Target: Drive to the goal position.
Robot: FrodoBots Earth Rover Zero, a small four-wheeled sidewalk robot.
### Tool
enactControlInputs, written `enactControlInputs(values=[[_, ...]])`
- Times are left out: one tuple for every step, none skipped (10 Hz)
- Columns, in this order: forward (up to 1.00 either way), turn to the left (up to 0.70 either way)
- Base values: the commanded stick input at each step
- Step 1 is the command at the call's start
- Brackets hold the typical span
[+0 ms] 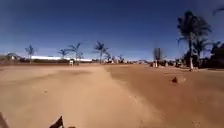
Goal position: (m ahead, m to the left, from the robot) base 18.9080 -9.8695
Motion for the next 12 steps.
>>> enactControlInputs(values=[[0.7,0.0],[0.7,0.0],[0.7,0.0],[0.7,0.0],[0.7,0.0],[0.7,0.0],[0.7,0.0],[0.7,0.0],[0.7,0.0],[0.7,0.0],[0.7,0.0],[0.7,0.0]])
